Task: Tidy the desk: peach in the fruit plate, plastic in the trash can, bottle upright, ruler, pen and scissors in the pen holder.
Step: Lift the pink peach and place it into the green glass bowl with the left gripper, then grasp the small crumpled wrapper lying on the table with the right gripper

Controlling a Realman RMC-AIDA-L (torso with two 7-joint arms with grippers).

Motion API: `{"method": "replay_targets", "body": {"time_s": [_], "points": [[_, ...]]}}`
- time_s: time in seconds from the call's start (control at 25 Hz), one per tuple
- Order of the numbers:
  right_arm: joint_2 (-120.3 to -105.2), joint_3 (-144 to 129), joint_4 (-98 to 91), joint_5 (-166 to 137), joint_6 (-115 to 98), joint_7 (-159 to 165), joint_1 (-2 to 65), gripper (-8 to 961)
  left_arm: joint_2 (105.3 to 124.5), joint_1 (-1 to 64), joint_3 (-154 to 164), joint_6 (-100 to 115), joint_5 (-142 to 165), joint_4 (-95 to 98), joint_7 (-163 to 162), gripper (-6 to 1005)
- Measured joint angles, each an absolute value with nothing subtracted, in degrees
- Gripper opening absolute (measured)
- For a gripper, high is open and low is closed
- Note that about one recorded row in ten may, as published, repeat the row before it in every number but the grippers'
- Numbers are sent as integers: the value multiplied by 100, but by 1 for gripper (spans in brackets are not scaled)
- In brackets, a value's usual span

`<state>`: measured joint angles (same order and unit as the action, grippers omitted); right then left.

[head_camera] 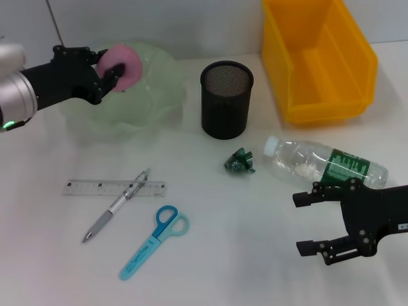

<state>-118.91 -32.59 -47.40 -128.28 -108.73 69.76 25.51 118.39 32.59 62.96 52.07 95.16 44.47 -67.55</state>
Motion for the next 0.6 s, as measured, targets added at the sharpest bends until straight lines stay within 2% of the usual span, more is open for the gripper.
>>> {"method": "replay_targets", "body": {"time_s": [0.12,0.52,0.6], "points": [[-11891,-3264,-4748,-12826,-10873,6977,2553,838,11835,3437,6254,5098,9515,4207,-6706,202],[-11891,-3241,-4746,-12815,-10813,7062,2610,838,11839,3463,6262,5144,9514,4214,-6717,665],[-11892,-3229,-4752,-12782,-10810,7145,2633,838,11839,3439,6261,5200,9513,4233,-6713,730]]}}
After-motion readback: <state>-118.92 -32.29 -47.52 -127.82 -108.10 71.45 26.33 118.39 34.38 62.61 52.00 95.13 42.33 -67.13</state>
